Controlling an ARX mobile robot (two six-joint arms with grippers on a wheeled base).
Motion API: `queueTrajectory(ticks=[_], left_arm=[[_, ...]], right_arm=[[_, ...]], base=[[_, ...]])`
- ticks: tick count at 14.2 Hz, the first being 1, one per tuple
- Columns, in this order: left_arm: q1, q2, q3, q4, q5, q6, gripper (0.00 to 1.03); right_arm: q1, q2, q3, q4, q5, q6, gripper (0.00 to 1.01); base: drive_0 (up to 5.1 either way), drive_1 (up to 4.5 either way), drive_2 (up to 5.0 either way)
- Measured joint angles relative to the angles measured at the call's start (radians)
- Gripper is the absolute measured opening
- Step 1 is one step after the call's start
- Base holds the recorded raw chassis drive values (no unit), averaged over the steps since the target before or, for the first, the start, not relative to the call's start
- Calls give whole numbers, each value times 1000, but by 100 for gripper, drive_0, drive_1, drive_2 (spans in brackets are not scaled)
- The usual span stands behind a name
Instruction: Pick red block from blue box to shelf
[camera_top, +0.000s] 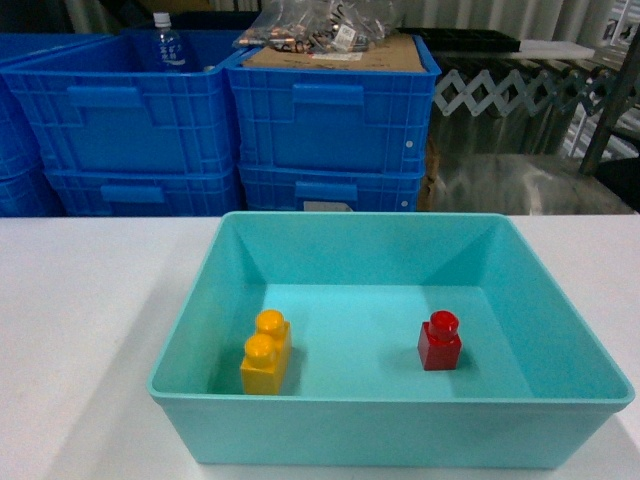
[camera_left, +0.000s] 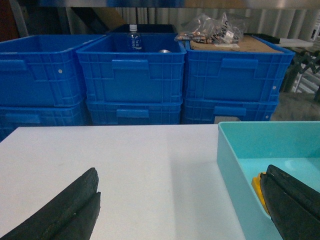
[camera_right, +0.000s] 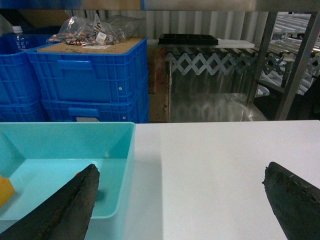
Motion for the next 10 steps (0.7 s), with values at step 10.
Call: queueTrajectory(ticks=[10], left_arm=[[0, 0, 0, 0, 0, 0, 98]], right_arm=[[0, 0, 0, 0, 0, 0, 98]], base=[[0, 0, 0]])
